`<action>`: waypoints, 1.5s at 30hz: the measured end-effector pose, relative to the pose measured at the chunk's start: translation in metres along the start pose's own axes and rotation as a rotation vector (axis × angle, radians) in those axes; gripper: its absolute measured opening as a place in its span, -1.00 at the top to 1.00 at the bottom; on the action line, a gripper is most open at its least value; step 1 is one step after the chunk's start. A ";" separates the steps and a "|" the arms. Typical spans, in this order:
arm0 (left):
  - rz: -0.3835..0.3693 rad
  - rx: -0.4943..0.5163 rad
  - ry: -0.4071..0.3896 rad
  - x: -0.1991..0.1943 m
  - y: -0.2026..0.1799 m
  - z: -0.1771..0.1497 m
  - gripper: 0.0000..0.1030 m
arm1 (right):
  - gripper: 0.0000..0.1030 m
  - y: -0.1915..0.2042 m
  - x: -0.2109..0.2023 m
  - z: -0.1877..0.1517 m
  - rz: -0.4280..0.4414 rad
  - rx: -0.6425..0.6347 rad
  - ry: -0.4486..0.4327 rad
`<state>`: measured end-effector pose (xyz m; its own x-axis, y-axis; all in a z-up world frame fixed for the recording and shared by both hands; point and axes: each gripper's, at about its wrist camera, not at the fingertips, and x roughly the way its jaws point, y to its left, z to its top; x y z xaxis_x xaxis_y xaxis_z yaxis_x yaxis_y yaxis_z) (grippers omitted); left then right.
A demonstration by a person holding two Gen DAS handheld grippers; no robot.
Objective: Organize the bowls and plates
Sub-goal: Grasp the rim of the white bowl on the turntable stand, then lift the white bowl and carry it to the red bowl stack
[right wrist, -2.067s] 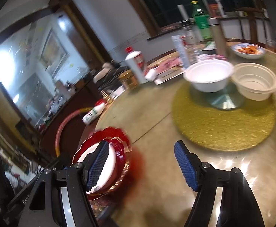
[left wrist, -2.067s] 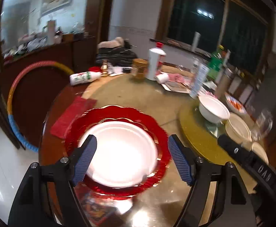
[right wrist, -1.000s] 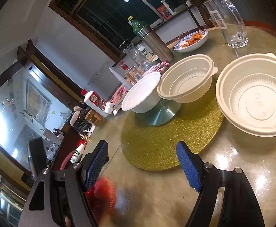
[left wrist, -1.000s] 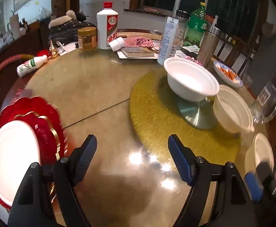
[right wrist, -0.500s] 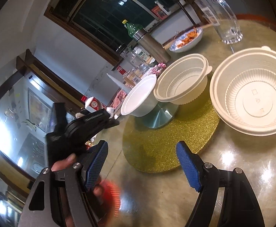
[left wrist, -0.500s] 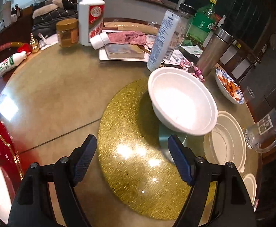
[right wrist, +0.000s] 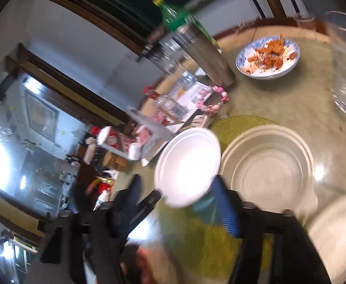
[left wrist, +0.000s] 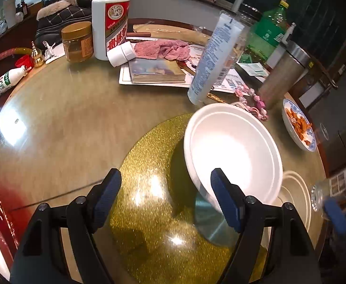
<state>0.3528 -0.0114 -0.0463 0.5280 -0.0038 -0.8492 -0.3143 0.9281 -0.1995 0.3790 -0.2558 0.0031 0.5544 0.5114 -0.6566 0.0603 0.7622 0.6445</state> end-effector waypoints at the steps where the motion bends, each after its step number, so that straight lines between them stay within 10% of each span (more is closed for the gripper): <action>1: 0.005 0.001 0.008 0.005 -0.001 0.002 -0.51 | 0.31 -0.005 0.011 0.007 -0.008 0.011 0.023; 13: 0.006 0.002 0.034 0.033 -0.009 0.011 -0.50 | 0.43 -0.009 0.105 0.040 -0.246 -0.137 0.142; 19: -0.021 0.055 0.065 0.043 -0.016 0.006 0.73 | 0.86 -0.010 0.113 0.025 -0.222 -0.138 0.191; 31: -0.003 0.128 -0.014 -0.028 0.006 -0.022 0.76 | 0.87 0.018 0.051 -0.040 -0.187 -0.169 0.148; 45: -0.070 0.246 0.003 -0.087 0.043 -0.140 0.76 | 0.87 0.001 -0.052 -0.184 -0.227 -0.156 0.052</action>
<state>0.1828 -0.0236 -0.0490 0.5389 -0.0720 -0.8393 -0.0751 0.9883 -0.1330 0.1979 -0.2091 -0.0342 0.4979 0.3370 -0.7991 0.0477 0.9094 0.4132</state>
